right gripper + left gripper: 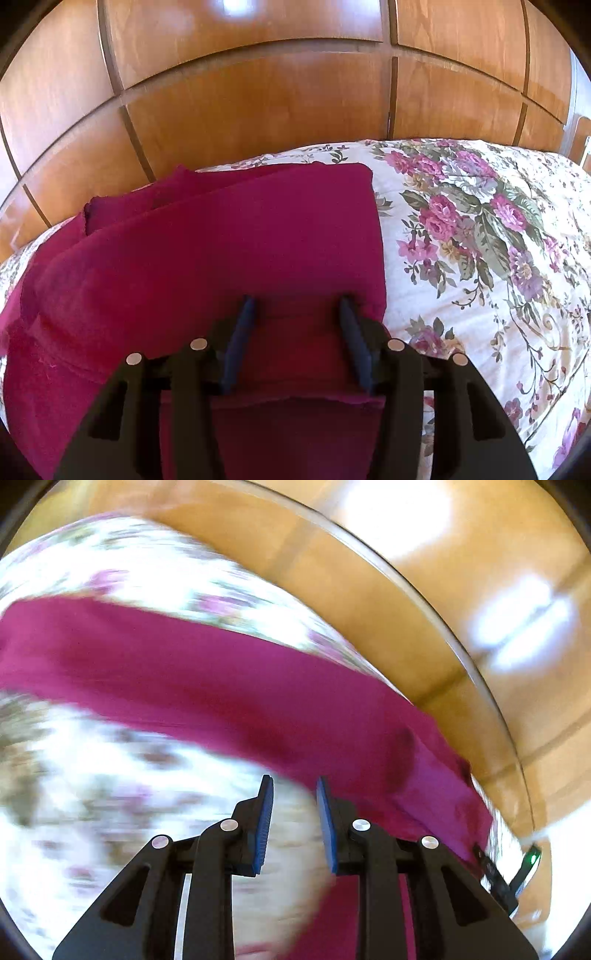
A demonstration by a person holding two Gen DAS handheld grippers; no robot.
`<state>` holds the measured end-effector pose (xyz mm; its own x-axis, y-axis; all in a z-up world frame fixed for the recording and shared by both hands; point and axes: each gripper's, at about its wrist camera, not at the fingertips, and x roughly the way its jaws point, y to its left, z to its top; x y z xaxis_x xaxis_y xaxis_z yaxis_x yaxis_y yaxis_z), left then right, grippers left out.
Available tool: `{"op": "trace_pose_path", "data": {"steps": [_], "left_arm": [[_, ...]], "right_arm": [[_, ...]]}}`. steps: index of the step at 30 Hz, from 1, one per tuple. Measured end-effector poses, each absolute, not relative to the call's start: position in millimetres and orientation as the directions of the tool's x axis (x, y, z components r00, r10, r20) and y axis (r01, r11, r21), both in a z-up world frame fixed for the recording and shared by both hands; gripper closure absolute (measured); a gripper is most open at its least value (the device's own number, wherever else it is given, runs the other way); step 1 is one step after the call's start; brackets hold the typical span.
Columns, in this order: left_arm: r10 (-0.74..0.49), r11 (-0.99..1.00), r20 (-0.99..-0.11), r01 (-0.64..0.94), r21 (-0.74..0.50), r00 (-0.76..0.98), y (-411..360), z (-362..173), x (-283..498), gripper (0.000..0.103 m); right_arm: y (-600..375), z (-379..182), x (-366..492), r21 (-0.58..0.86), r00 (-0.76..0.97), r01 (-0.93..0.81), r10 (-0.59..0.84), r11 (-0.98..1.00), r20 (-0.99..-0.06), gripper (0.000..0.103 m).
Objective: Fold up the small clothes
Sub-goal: 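Grasp the other sleeve with the left gripper and lift it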
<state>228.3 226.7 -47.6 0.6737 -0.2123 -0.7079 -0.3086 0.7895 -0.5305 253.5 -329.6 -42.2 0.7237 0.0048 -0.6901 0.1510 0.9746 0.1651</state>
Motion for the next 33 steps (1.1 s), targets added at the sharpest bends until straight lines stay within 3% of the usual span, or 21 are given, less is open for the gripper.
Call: {"op": "trace_pose_path", "data": {"steps": [4,5,7,8,14,17,19,21,26,33], "left_arm": [[-0.062,0.721,-0.722,-0.469,-0.51,0.69,305,-55,185,0.079],[-0.05,0.673,-0.718,-0.508,-0.538,0.694,330,-58,173,0.075],[-0.024,0.591,-0.71,-0.563,-0.577,0.703,360,-63,157,0.059],[-0.021,0.517,-0.697,-0.589,-0.621,0.717,379,-67,148,0.046],[0.028,0.357,-0.662,-0.626,-0.693,0.749,425,-75,146,0.043],[0.053,0.341,-0.678,-0.652,-0.678,0.733,439,-79,159,0.049],[0.083,0.368,-0.709,-0.683,-0.631,0.7,442,-79,174,0.065],[0.087,0.374,-0.745,-0.715,-0.59,0.661,453,-83,182,0.088],[0.073,0.455,-0.697,-0.646,-0.613,0.713,438,-52,194,0.091],[-0.119,0.751,-0.558,-0.293,-0.592,0.821,300,20,230,0.091]], "right_arm": [[-325,-41,254,0.132,0.721,0.156,-0.022,0.979,-0.692,0.051],[-324,-41,254,0.127,0.721,0.157,-0.025,0.979,-0.693,0.051],[-324,-40,254,0.122,0.72,0.157,-0.029,0.98,-0.694,0.051],[-324,-40,254,0.117,0.719,0.158,-0.033,0.981,-0.694,0.051],[-318,-40,256,0.074,0.714,0.166,-0.067,0.983,-0.697,0.05],[-317,-40,256,0.065,0.708,0.166,-0.073,0.984,-0.702,0.05],[-317,-40,255,0.063,0.708,0.167,-0.075,0.984,-0.702,0.05],[-317,-41,255,0.064,0.708,0.167,-0.075,0.984,-0.702,0.05],[-317,-41,255,0.065,0.709,0.167,-0.074,0.984,-0.702,0.049],[-317,-41,255,0.07,0.709,0.166,-0.07,0.984,-0.702,0.049]]}}
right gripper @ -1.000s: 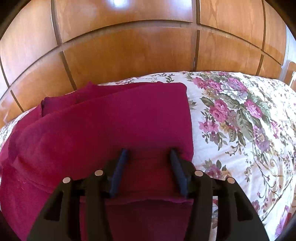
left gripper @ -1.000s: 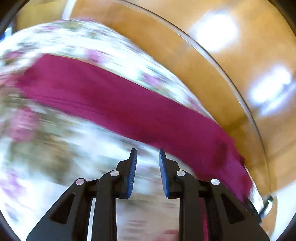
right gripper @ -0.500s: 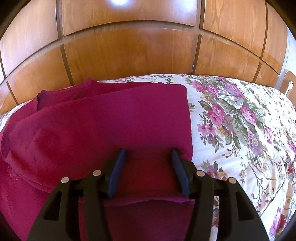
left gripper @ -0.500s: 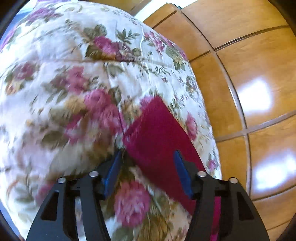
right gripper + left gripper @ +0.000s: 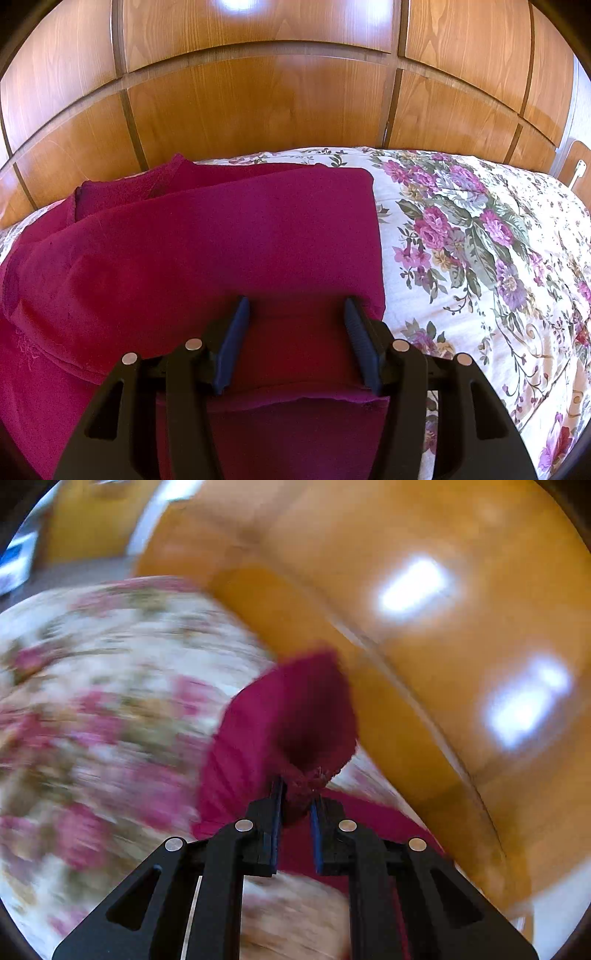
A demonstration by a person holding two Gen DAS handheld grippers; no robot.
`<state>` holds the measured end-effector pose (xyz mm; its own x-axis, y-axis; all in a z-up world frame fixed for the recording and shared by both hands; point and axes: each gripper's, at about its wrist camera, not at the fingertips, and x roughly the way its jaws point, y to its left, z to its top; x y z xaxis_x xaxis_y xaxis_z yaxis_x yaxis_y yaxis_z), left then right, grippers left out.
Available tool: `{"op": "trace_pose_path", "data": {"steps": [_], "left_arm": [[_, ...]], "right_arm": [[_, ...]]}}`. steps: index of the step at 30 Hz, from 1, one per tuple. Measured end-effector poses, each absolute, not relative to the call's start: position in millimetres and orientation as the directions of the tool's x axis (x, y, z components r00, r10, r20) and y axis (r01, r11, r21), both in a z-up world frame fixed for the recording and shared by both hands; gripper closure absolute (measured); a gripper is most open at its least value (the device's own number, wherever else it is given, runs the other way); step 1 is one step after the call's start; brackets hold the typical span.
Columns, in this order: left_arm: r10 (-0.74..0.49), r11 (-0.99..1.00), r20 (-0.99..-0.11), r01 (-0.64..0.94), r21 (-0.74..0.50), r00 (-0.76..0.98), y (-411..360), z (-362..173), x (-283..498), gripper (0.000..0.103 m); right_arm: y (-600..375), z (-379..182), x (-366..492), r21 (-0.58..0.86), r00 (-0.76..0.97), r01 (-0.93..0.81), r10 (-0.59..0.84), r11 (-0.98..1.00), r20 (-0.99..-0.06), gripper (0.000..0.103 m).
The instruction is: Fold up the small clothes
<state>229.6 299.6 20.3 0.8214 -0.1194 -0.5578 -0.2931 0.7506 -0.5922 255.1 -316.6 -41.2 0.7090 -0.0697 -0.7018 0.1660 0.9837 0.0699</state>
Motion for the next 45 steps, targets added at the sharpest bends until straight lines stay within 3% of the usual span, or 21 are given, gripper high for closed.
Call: {"op": "trace_pose_path", "data": {"steps": [5,10,12,14,20,22,25,28,30,32,34,35,36,39,45], "left_arm": [[-0.291,0.865,-0.6,-0.062,-0.498,0.745,165,8,254,0.091],[-0.341,0.91,-0.695,0.037,-0.413,0.633,79,-32,264,0.09],[-0.343,0.919,-0.721,0.057,-0.389,0.602,64,-42,264,0.062],[-0.346,0.922,-0.718,0.076,-0.381,0.604,60,-46,255,0.049],[-0.307,0.937,-0.694,0.08,-0.34,0.651,70,-47,210,0.048],[-0.267,0.953,-0.703,0.072,-0.295,0.659,74,-54,194,0.048],[-0.262,0.953,-0.71,0.057,-0.298,0.653,81,-66,181,0.048],[-0.249,0.958,-0.705,0.063,-0.279,0.664,80,-73,176,0.048],[-0.242,0.961,-0.702,0.064,-0.27,0.67,79,-76,174,0.048],[-0.251,0.958,-0.699,0.067,-0.279,0.67,80,-79,174,0.047],[-0.27,0.95,-0.688,0.07,-0.305,0.674,84,-81,174,0.047],[-0.276,0.947,-0.683,0.071,-0.312,0.676,84,-83,173,0.047],[-0.284,0.944,-0.68,0.072,-0.323,0.676,86,-84,173,0.047],[-0.295,0.939,-0.672,0.074,-0.337,0.68,89,-85,170,0.047],[-0.302,0.936,-0.667,0.08,-0.343,0.681,92,-84,166,0.045]], "right_arm": [[-318,-42,255,0.085,0.712,0.163,-0.057,0.983,-0.7,0.049],[-320,-42,255,0.115,0.715,0.156,-0.032,0.981,-0.698,0.048],[-321,-42,255,0.126,0.717,0.152,-0.021,0.98,-0.697,0.047],[-322,-42,255,0.135,0.718,0.148,-0.013,0.98,-0.696,0.046],[-318,-35,258,0.097,0.698,0.154,-0.039,0.983,-0.715,0.045],[-307,-14,248,0.088,0.733,0.148,-0.049,0.985,-0.678,0.046],[-272,16,230,0.263,0.76,-0.05,0.207,0.964,-0.615,0.046],[-209,18,227,0.428,0.605,-0.283,0.506,0.858,-0.615,0.047],[-171,10,231,0.472,0.511,-0.35,0.587,0.809,-0.628,0.045],[-144,-1,239,0.473,0.47,-0.338,0.582,0.813,-0.664,0.041],[-121,-16,253,0.495,0.43,-0.301,0.579,0.815,-0.692,0.053],[-112,-21,259,0.501,0.408,-0.299,0.583,0.812,-0.702,0.077],[-102,-23,261,0.451,0.414,-0.298,0.54,0.841,-0.733,0.095],[-94,-4,257,0.385,0.467,-0.322,0.499,0.865,-0.73,0.097],[-140,81,244,0.356,0.63,-0.365,0.51,0.86,-0.585,0.097]]}}
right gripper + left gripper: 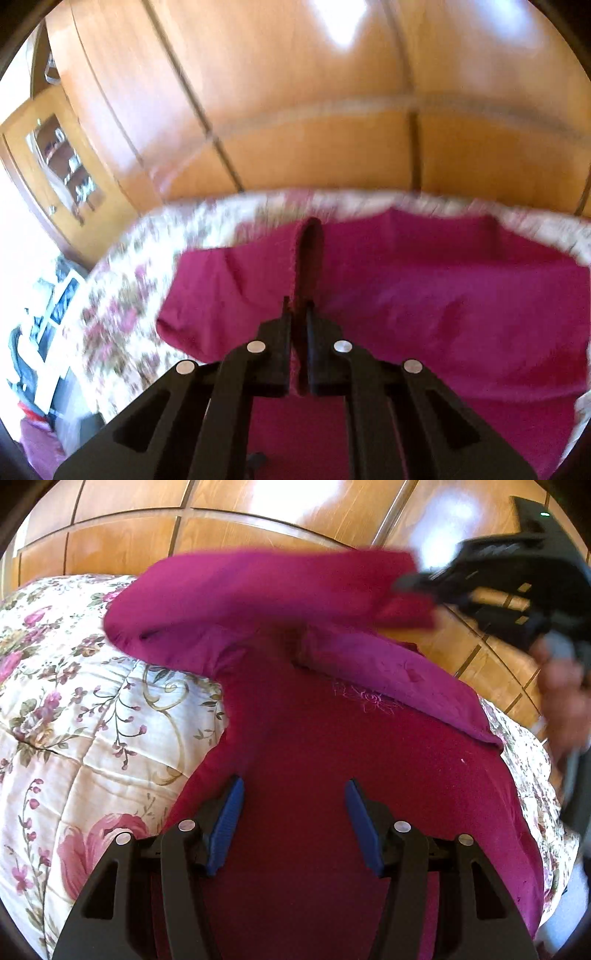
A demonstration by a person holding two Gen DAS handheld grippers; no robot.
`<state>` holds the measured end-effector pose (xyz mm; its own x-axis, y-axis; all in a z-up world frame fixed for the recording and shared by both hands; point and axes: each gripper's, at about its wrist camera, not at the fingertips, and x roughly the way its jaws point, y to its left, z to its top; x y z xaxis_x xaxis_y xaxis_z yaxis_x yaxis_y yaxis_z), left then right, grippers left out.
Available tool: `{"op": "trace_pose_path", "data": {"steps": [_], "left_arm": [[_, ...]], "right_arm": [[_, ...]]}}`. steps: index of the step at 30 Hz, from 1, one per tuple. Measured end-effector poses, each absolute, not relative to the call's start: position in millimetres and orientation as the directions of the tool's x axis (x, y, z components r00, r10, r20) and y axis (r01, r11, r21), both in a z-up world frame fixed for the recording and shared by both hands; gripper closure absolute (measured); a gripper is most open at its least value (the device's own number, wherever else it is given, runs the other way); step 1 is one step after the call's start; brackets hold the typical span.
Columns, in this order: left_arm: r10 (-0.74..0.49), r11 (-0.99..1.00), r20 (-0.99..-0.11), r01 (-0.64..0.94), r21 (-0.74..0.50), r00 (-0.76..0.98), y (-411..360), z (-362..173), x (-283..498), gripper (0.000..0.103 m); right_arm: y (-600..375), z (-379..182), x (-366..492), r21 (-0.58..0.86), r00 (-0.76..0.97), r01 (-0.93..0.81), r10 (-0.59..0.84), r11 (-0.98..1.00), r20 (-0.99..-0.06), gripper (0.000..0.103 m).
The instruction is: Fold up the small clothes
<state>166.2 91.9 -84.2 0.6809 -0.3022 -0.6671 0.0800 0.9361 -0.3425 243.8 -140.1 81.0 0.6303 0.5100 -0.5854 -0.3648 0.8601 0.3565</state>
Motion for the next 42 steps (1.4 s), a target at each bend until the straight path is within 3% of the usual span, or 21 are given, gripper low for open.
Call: {"op": "trace_pose_path", "data": {"steps": [6,15,23,25,27,29,33,38,42], "left_arm": [[-0.295,0.94,-0.671,0.08,-0.333,0.68,92,-84,164,0.045],[-0.281,0.948,-0.683,0.085,-0.305,0.674,80,-81,168,0.042],[-0.258,0.959,-0.713,0.08,-0.273,0.652,74,-75,173,0.042],[-0.25,0.963,-0.726,0.085,-0.257,0.64,73,-64,176,0.042],[-0.262,0.958,-0.688,0.093,-0.272,0.677,77,-46,177,0.042],[-0.273,0.952,-0.654,0.101,-0.289,0.705,80,-30,185,0.042],[-0.294,0.934,-0.617,0.082,-0.347,0.73,86,-11,221,0.042],[-0.289,0.934,-0.605,0.08,-0.348,0.742,81,1,269,0.047],[-0.295,0.93,-0.626,0.065,-0.363,0.722,79,-2,312,0.047]], "right_arm": [[-228,97,259,0.362,0.727,-0.201,0.386,0.91,-0.568,0.097],[-332,15,272,0.371,0.667,0.093,0.219,0.924,-0.712,0.097],[-357,-28,266,0.348,0.612,0.176,0.174,0.921,-0.771,0.097],[-356,-17,260,0.336,0.62,0.168,0.166,0.927,-0.767,0.088],[-359,-6,254,0.302,0.653,0.16,0.129,0.94,-0.747,0.067],[-355,10,243,0.279,0.697,0.143,0.103,0.95,-0.71,0.058],[-327,33,236,0.259,0.745,0.044,0.141,0.965,-0.653,0.051],[-287,19,254,0.156,0.723,-0.028,0.128,0.987,-0.679,0.049],[-282,-12,272,0.078,0.698,0.03,0.034,0.997,-0.715,0.043]]}}
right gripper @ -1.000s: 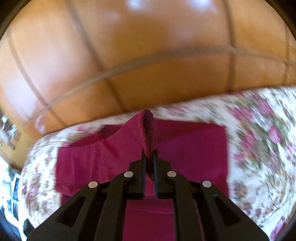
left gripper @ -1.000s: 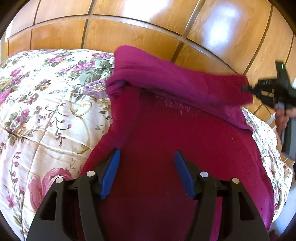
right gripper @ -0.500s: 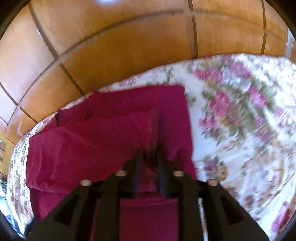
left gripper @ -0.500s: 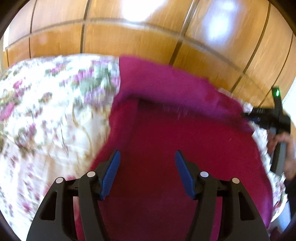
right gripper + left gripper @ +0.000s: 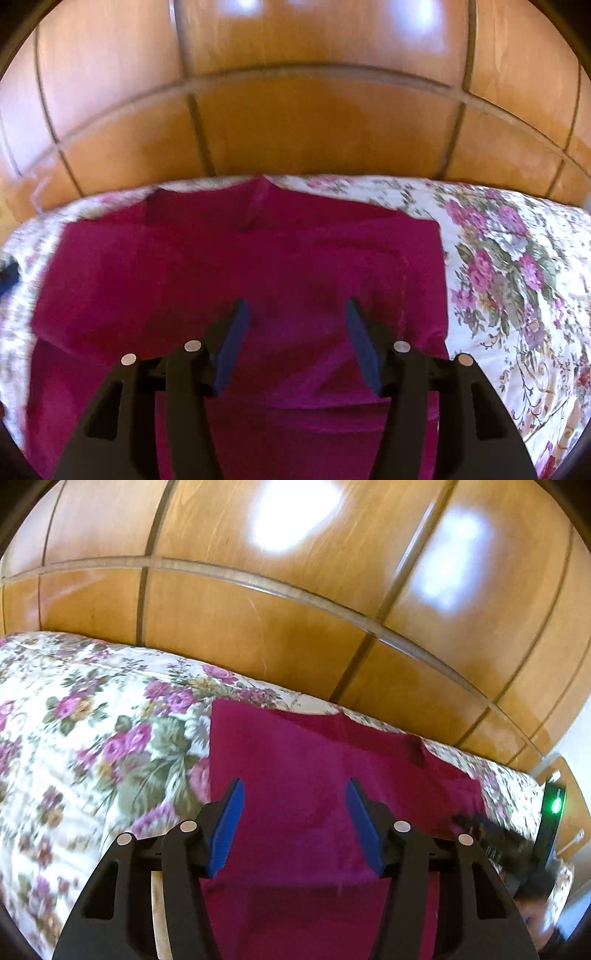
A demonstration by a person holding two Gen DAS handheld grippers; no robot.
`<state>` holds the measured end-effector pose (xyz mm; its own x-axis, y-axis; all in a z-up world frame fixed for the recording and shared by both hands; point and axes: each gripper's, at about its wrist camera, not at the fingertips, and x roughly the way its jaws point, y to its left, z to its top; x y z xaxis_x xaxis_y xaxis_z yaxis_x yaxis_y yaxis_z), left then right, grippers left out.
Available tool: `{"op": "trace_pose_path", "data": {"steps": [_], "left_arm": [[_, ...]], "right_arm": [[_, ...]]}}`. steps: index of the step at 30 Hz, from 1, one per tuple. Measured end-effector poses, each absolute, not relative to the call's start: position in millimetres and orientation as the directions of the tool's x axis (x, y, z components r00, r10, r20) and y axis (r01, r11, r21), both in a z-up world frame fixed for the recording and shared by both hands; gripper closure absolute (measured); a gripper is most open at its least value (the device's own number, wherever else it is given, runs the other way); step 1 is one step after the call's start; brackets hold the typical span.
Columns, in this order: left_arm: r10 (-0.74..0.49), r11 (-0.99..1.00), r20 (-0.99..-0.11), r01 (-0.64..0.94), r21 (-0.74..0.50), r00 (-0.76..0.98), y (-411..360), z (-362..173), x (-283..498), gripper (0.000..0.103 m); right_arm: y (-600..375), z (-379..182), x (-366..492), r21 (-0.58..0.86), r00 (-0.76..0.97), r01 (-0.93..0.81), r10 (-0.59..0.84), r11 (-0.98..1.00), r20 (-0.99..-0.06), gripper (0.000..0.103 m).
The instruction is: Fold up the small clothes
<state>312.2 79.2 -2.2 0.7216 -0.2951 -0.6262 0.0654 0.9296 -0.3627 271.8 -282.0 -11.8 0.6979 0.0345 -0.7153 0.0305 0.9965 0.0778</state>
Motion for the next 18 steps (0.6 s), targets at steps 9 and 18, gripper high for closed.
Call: {"op": "trace_pose_path", "data": {"steps": [9,18], "left_arm": [[-0.193,0.97,-0.734,0.016,-0.241,0.651,72,-62,386,0.054],[-0.124,0.984,-0.731,-0.009,-0.176,0.671,63,-45,365,0.054]], "right_arm": [[-291,-37,262,0.118,0.731,0.052,0.043,0.992,-0.682,0.036],[-289,-38,262,0.11,0.733,0.051,0.038,0.993,-0.679,0.034]]}}
